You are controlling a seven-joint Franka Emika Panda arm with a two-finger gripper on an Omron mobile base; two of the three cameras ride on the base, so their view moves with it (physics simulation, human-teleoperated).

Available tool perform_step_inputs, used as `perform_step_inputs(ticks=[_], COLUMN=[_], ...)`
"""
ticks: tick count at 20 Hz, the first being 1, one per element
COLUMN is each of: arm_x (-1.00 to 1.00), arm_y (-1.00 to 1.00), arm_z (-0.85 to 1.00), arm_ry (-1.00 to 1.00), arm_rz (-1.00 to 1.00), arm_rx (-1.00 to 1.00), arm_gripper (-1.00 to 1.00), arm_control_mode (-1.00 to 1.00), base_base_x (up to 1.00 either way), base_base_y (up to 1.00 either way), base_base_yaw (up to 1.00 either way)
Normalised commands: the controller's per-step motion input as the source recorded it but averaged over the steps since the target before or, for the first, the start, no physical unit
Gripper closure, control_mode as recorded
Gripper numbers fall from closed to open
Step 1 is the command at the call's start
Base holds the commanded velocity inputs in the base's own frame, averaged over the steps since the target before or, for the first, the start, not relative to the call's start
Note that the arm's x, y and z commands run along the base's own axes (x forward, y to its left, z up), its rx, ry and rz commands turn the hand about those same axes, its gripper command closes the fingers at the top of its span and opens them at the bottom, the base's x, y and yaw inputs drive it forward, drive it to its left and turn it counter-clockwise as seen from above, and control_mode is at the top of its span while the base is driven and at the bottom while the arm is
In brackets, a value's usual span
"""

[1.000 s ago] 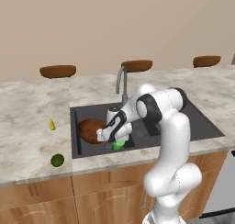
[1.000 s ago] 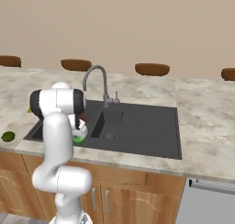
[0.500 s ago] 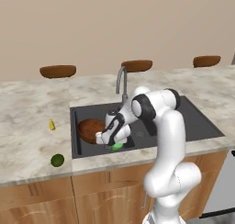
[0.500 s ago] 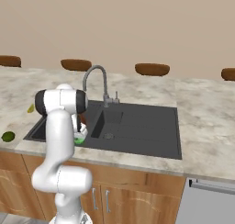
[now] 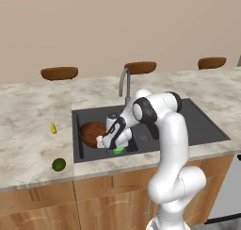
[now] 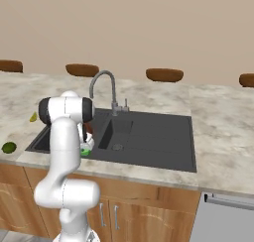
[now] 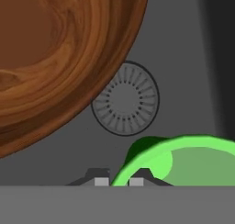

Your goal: Remove the lemon wedge and lime from the sink. Then move the bowl and cup from the counter to the sink for washing.

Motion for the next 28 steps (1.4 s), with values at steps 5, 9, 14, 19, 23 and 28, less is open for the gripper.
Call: perform_step_inputs(ticks=[5,9,14,19,23,28], arm_x=[0.0,-0.02,-0.06,-0.2,-0.25,-0.35], arm_y=[-0.07,-0.07,-0.01,-0.02,-0.04,-0.2], arm_z=[-0.07,0.05,0.2,0.4,0.47,0.49], arm_ry=[0.0,0.0,0.0,-0.05,-0.08,-0.06], arm_rz=[0.0,-0.05,-0.06,-0.01,0.0,0.0], arm_rx=[0.0,0.0,0.0,0.0,0.0,0.02], arm_gripper=[-1.0,-1.0,-1.0,-1.0,-1.0,-1.0], arm_control_mode=[-1.0,-1.0,-1.0,-1.0,-1.0,-1.0], base_base_x=[0.0,0.0,0.0,0.0,0.0,0.0], base_base_y=[0.0,0.0,0.0,0.0,0.0,0.0], base_base_yaw=[0.0,0.0,0.0,0.0,0.0,0.0])
